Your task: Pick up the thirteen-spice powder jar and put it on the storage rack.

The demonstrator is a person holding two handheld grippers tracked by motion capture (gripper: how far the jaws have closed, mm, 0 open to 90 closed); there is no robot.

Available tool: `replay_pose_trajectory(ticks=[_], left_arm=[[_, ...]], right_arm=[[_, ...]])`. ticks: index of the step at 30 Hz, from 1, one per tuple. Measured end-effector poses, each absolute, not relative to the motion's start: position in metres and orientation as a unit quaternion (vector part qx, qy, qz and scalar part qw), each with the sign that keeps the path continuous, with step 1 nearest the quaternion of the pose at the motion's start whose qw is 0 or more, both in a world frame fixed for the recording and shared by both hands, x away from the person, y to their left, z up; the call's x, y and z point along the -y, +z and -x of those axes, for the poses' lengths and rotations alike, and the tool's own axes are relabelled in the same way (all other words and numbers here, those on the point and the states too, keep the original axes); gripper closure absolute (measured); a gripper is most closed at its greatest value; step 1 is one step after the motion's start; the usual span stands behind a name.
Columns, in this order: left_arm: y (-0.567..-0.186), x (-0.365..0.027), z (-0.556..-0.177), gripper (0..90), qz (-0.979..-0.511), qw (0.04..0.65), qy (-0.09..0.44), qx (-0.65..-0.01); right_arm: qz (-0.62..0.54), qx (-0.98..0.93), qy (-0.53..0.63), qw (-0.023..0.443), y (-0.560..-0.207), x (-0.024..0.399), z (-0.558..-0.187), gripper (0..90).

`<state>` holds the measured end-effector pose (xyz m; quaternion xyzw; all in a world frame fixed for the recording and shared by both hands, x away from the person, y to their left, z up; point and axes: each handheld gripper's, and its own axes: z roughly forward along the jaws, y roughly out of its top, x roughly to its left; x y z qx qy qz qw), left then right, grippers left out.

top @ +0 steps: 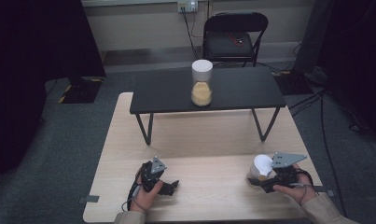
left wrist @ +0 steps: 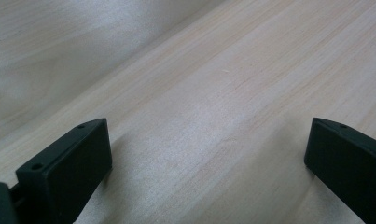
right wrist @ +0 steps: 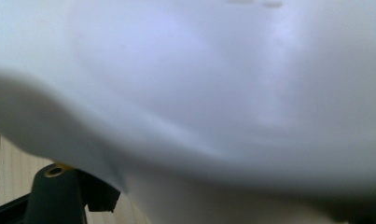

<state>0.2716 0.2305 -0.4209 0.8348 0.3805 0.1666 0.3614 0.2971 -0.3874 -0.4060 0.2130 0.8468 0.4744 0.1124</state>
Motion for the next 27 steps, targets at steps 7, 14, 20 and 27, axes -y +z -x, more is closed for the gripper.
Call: replay_pose_trajectory(ticks=[7,14,20,27], left_arm=[[-0.4209,-0.2306,-0.2716,0.0,-0.835,0.361,0.166,-0.380],[-0.4209,-0.2306,-0.2716,0.0,-0.835,0.361,0.166,-0.380],[-0.4209,-0.2306,-0.2716,0.0,-0.835,0.362,0.166,-0.380],[-0.4209,-0.2306,-0.2716,0.0,-0.835,0.361,0.166,-0.380]], right_arm=[[-0.215,-0.840,0.484,0.116,-0.4092,0.3914,-0.2958,29.1],[-0.219,-0.836,0.488,0.119,-0.4109,0.3915,-0.2941,29.7],[-0.219,-0.840,0.480,0.126,-0.4078,0.3879,-0.2910,29.9],[-0.219,-0.842,0.477,0.125,-0.4038,0.3830,-0.2913,30.0]])
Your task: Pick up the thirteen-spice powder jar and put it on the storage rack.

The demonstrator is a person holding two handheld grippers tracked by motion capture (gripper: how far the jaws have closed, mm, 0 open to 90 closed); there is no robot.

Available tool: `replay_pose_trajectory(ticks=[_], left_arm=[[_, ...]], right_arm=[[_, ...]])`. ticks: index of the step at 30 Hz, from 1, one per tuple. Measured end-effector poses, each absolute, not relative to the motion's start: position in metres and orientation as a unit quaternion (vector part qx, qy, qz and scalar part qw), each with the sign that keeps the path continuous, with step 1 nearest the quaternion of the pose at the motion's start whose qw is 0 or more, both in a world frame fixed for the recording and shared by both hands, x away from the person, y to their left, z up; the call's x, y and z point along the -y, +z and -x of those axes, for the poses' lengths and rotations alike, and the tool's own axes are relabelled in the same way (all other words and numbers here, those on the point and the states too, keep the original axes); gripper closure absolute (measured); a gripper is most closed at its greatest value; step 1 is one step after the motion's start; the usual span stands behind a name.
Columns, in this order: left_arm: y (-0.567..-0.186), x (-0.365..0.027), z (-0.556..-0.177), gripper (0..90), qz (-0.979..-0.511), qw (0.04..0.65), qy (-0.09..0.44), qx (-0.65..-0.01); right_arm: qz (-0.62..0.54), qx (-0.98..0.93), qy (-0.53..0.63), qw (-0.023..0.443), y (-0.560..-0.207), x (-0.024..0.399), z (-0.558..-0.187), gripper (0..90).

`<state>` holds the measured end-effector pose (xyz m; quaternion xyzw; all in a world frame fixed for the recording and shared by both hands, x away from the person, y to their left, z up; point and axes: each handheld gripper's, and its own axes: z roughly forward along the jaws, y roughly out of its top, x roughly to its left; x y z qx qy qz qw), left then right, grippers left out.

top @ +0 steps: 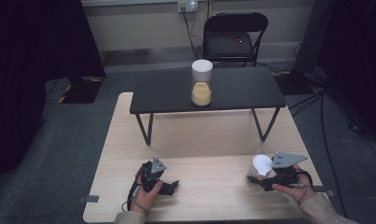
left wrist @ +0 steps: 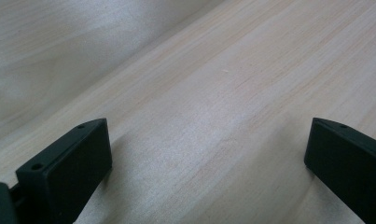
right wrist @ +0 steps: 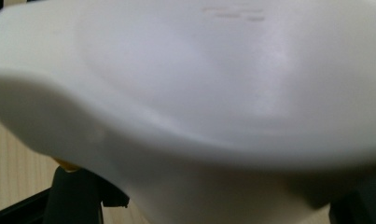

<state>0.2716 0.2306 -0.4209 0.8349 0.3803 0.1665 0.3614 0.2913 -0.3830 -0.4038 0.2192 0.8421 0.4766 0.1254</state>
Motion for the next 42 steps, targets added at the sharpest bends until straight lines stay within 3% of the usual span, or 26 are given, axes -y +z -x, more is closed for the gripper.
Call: replay_pose_trajectory(ticks=[42], left_arm=[[-0.421,-0.231,-0.272,0.0,-0.835,0.361,0.166,-0.379]], right_arm=[[-0.232,-0.836,0.481,0.128,-0.332,0.329,-0.330,30.1]])
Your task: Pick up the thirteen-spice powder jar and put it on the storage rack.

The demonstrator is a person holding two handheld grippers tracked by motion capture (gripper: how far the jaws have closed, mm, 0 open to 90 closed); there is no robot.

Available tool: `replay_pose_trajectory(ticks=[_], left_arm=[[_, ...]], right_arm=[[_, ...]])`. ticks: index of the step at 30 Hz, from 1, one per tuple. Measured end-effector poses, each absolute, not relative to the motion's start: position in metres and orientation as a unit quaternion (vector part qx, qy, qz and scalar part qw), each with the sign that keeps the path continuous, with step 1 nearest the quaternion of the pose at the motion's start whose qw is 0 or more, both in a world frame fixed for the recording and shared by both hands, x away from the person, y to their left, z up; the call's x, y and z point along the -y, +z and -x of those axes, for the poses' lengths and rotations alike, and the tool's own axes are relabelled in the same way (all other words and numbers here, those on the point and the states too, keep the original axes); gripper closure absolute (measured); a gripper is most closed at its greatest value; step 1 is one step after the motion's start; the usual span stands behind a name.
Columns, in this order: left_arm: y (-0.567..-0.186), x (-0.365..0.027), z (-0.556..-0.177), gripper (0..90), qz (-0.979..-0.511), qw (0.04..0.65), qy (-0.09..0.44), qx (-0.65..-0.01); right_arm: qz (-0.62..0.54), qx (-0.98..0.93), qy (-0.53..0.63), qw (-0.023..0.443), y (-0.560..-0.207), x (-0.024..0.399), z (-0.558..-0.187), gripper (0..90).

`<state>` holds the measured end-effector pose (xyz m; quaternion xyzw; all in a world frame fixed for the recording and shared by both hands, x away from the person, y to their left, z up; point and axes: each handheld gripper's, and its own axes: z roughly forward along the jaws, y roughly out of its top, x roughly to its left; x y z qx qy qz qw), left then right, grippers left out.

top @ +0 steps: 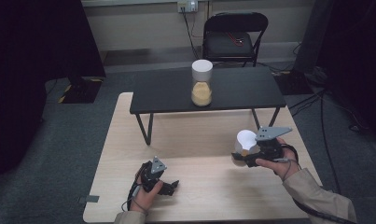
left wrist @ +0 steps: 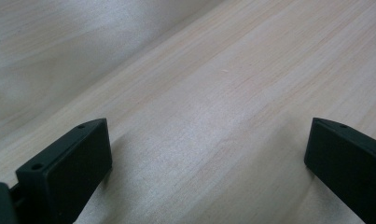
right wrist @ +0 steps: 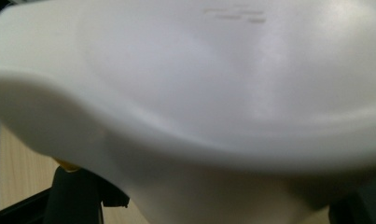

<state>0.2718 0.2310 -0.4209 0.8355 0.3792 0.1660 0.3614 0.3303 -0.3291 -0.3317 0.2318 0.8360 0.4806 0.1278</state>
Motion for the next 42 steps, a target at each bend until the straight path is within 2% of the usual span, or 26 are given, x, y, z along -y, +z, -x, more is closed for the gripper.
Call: replay_pose_trajectory(ticks=[42], left_arm=[[-0.421,-0.231,-0.272,0.0,-0.836,0.362,0.166,-0.378]], right_arm=[[-0.244,-0.837,0.470,0.135,-0.238,0.292,-0.359,30.2]])
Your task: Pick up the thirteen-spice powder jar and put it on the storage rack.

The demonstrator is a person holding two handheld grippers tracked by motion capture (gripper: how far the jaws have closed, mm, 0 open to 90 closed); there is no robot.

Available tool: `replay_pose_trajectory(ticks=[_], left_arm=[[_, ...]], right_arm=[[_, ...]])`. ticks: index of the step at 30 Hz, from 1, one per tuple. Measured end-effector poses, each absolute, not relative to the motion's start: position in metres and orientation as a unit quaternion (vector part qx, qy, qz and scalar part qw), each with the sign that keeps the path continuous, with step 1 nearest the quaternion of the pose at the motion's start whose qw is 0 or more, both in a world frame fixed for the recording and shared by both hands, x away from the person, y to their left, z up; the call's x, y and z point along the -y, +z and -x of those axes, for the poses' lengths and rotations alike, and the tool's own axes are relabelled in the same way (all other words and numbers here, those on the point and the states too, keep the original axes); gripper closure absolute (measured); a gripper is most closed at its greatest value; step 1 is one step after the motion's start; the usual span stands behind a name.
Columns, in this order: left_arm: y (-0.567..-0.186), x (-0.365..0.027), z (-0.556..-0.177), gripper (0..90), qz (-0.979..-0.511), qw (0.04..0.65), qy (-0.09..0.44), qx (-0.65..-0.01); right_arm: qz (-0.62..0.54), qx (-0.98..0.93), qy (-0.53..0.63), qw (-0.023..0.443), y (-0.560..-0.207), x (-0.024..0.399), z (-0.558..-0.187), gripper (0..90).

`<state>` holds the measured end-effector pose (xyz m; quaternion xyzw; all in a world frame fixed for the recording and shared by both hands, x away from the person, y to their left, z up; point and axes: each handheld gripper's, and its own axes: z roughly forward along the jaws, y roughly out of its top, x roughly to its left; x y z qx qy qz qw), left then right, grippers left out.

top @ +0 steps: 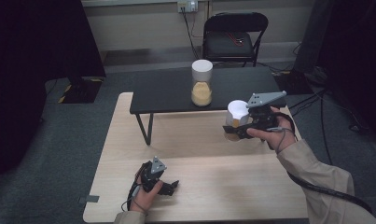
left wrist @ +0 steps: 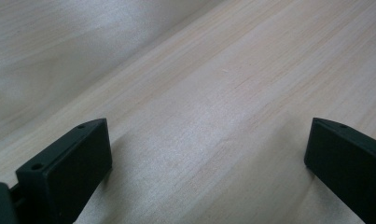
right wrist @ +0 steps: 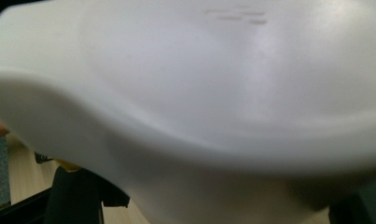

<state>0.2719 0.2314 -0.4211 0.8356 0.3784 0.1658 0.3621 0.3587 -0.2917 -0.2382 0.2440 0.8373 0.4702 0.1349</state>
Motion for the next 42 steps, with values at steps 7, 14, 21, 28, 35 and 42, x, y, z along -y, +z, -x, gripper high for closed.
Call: replay_pose_trajectory(ticks=[7,14,21,28,35,42], left_arm=[[-0.421,-0.232,-0.272,0.0,-0.836,0.362,0.166,-0.378],[-0.421,-0.232,-0.272,0.0,-0.836,0.362,0.166,-0.377],[-0.421,-0.232,-0.272,0.0,-0.836,0.362,0.166,-0.378],[-0.421,-0.232,-0.272,0.0,-0.836,0.362,0.165,-0.377],[-0.421,-0.232,-0.272,0.0,-0.836,0.362,0.165,-0.377],[-0.421,-0.232,-0.272,0.0,-0.836,0.362,0.165,-0.377]], right_arm=[[-0.245,-0.837,0.468,0.144,-0.221,0.284,-0.363,30.1],[-0.248,-0.832,0.473,0.151,-0.207,0.277,-0.368,30.2],[-0.251,-0.828,0.475,0.159,-0.195,0.274,-0.374,30.1],[-0.263,-0.824,0.472,0.168,-0.188,0.274,-0.381,30.1],[-0.276,-0.817,0.474,0.178,-0.183,0.273,-0.387,30.2],[-0.287,-0.812,0.472,0.188,-0.179,0.269,-0.394,30.2]])
